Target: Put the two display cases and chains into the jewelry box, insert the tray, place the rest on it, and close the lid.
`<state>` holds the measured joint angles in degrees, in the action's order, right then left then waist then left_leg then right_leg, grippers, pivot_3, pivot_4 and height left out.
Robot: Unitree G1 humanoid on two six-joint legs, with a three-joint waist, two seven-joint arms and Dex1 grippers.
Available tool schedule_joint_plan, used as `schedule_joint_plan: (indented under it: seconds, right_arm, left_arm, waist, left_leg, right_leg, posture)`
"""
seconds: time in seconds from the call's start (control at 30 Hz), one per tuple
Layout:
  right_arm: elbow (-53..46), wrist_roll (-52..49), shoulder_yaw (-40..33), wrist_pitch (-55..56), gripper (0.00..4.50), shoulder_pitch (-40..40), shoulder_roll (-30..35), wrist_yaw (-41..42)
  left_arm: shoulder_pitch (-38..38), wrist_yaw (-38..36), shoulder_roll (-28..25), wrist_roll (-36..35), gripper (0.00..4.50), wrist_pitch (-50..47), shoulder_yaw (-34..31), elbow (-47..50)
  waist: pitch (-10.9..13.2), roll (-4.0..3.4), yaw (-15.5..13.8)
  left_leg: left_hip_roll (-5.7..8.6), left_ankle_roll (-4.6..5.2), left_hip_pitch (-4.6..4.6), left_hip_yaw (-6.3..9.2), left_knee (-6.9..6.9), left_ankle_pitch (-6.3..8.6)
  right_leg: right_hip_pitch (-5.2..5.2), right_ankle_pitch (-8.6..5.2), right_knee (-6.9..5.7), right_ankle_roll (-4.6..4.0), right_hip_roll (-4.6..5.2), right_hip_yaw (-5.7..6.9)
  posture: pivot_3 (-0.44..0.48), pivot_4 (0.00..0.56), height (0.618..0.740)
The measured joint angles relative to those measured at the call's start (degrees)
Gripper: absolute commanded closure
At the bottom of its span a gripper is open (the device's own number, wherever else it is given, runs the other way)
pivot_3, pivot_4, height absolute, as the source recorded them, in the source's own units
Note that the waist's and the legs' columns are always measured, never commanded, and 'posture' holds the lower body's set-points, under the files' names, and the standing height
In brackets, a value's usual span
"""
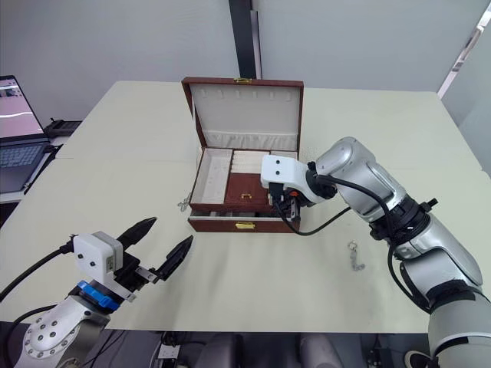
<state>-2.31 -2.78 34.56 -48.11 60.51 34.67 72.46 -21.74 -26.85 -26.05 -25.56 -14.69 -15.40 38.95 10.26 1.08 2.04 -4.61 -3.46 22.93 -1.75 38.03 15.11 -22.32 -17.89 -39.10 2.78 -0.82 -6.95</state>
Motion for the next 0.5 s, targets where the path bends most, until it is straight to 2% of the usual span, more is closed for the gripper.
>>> schedule_joint_plan:
  seconds: [0.5]
  right_arm:
    - [-1.46, -0.57, 1.09, -4.04, 4.49, 0.95, -0.27, -0.39]
  left_arm:
    - [0.15, 0.22, 0.00, 0.12, 0.00, 0.00, 0.50, 0.00]
  waist:
    - [0.00, 0.00, 0.05]
  left_leg:
    - [0.00, 0.00, 0.00, 0.00, -0.02, 0.00]
  right_leg:
    - [-0.01, -0.01, 0.01, -0.01, 0.00, 0.01]
  posture:
    - [0.000, 0.150, 0.740]
